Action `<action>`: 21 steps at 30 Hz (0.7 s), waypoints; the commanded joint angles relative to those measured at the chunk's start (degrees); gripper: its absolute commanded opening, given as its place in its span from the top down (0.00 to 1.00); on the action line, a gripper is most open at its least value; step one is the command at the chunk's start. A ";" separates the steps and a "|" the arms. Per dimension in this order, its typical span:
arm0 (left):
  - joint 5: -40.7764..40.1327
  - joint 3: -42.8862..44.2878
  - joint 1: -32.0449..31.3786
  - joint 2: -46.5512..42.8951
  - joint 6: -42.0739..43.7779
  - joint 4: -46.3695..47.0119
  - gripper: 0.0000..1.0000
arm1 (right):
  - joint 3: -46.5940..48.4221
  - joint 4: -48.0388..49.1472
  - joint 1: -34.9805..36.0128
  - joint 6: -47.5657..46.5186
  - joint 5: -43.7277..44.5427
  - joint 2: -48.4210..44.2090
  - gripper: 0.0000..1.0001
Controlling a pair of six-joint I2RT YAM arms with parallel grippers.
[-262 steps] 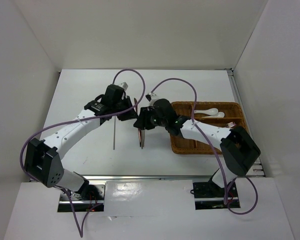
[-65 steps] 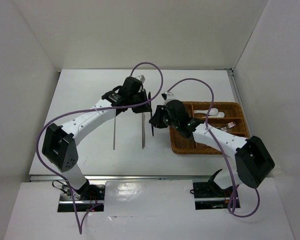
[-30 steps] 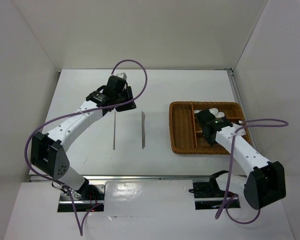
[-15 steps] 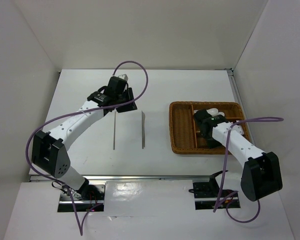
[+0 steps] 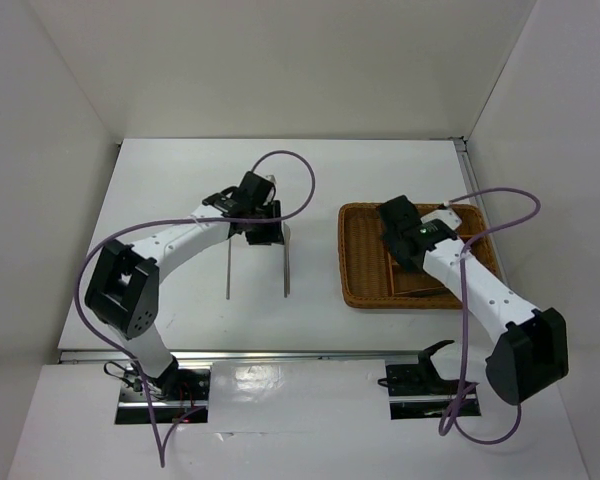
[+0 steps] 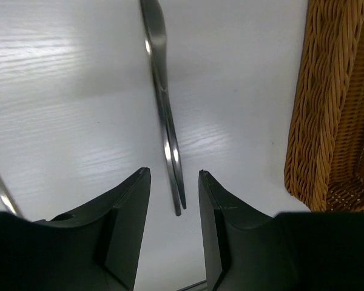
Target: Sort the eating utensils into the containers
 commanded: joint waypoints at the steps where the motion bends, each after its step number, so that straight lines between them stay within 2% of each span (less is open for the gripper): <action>1: -0.16 0.53 -2.76 0.81 1.75 2.27 0.49 | -0.02 10.11 3.44 -9.02 -1.16 -2.25 0.36; 6: -0.77 0.01 -4.17 4.32 1.04 2.80 0.55 | -0.55 11.35 5.11 -9.64 -1.16 -1.73 0.36; 14: 0.46 -1.40 -5.31 9.68 -0.10 5.88 0.60 | -1.60 9.07 5.12 -8.07 -0.63 -2.87 0.36; 21: 2.39 1.32 -5.31 13.11 -0.10 7.20 0.63 | -2.75 9.07 5.12 -7.54 -0.10 -5.24 0.36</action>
